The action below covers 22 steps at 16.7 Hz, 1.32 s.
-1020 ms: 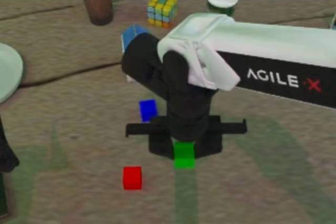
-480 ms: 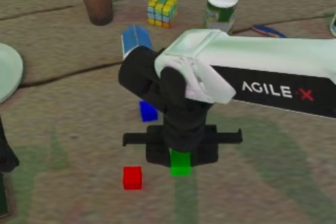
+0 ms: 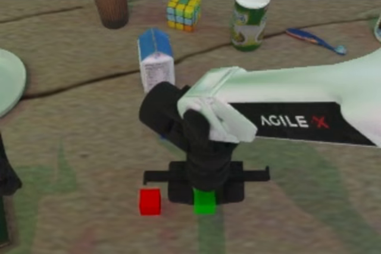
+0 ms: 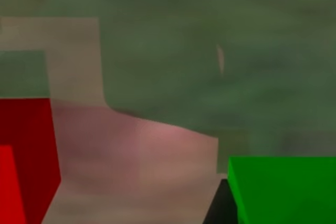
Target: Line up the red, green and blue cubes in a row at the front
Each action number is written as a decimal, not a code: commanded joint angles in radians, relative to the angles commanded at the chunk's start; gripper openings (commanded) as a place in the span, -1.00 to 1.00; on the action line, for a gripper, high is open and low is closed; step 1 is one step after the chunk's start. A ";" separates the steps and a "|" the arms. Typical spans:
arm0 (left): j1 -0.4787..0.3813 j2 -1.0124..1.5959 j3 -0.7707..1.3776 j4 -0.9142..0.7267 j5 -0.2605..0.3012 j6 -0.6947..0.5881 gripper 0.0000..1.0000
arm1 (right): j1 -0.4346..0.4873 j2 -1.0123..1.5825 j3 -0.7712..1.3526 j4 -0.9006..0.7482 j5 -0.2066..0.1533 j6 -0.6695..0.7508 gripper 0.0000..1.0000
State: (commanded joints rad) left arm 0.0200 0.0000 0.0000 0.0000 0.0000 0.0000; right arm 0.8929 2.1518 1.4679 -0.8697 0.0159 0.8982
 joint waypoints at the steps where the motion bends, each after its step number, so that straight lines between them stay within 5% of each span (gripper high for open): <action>1: 0.000 0.000 0.000 0.000 0.000 0.000 1.00 | 0.000 0.000 0.000 0.000 0.000 0.000 -1.00; 2: 0.000 0.000 0.000 0.000 0.000 0.000 1.00 | 0.000 0.000 0.000 0.000 0.000 0.000 -1.00; 15: 0.000 0.000 0.000 0.000 0.000 0.000 1.00 | 0.000 0.000 0.000 0.000 0.000 0.000 0.96; 22: 0.000 0.000 0.000 0.000 0.000 0.000 1.00 | 0.000 0.000 0.000 0.000 0.000 0.000 1.00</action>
State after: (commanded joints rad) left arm 0.0200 0.0000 0.0000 0.0000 0.0000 0.0000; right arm 0.8929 2.1518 1.4679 -0.8697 0.0159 0.8982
